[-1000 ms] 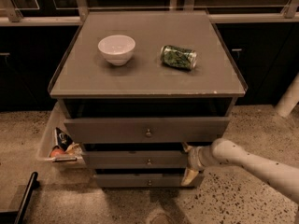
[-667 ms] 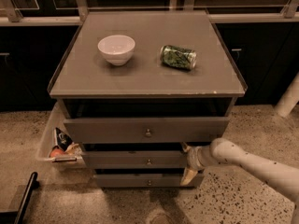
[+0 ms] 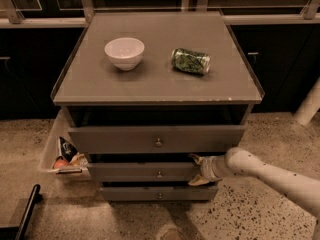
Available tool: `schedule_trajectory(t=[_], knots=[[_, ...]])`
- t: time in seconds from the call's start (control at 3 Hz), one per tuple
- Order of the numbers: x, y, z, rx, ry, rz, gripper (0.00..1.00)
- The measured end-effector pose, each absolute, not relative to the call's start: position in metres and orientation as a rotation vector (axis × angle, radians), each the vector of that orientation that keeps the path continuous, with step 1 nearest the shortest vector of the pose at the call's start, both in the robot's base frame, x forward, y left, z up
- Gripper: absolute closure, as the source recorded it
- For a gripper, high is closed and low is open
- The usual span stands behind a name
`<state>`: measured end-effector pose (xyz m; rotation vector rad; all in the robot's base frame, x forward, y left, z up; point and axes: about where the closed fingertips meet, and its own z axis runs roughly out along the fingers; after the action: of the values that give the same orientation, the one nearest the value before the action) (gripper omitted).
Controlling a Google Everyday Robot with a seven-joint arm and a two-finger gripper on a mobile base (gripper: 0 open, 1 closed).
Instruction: Open middle drawer
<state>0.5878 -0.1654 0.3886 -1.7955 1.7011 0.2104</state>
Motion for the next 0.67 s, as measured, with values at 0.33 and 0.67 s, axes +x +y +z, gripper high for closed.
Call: schedule_trajectory(t=[0.33,0.67], knots=[[0.5885,-0.1645,0.3923,-1.797,1.699,0.218,0.65],[0.5894,-0.1645,0.3964,-1.797,1.699,0.218,0.88]])
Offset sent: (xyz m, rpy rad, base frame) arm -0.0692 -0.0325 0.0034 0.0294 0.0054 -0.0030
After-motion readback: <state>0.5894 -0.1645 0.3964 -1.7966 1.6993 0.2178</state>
